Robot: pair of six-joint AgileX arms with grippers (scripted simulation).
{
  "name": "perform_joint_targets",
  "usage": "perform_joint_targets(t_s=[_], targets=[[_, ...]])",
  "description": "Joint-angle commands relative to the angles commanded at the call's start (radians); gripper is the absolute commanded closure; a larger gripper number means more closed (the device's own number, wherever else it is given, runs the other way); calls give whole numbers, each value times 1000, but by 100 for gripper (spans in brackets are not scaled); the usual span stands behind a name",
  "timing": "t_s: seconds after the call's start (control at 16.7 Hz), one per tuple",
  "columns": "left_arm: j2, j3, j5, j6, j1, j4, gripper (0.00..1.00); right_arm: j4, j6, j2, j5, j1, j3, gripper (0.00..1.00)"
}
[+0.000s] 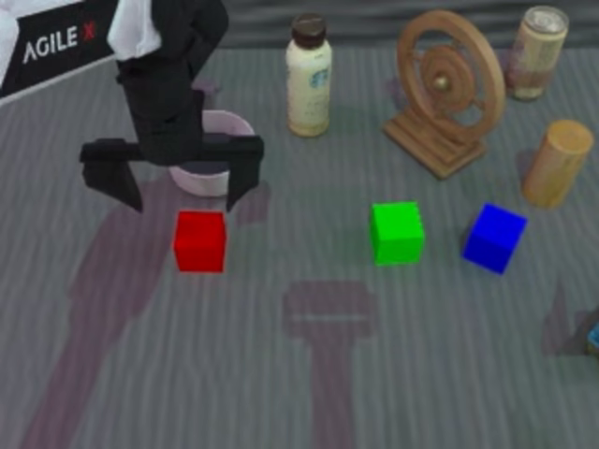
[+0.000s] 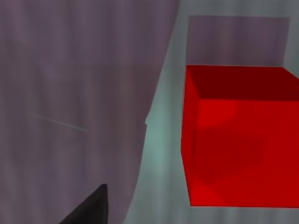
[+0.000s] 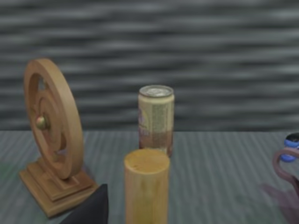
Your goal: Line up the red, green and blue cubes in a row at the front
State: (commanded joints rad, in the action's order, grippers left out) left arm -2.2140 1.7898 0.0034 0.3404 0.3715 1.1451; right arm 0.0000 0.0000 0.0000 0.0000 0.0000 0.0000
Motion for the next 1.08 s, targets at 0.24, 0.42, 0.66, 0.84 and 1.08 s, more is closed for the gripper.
perform_joint_targets(t_s=[0.24,0.42,0.66,0.84,1.08], targets=[[-30,-46,0,-3,3,-72,0,0,0,0,0,0,0,0],[-77,-113,1,-2,3,-195,0,0,0,0,0,0,0,0],[-121,-170,1,-2,4,-290,0,0,0,0,0,0,0,0],[-121,-170,1,-2,4,-290,0,0,0,0,0,0,0,0],[-121,-170,1,-2,4,-290,30,0,0,0,0,0,0,0]])
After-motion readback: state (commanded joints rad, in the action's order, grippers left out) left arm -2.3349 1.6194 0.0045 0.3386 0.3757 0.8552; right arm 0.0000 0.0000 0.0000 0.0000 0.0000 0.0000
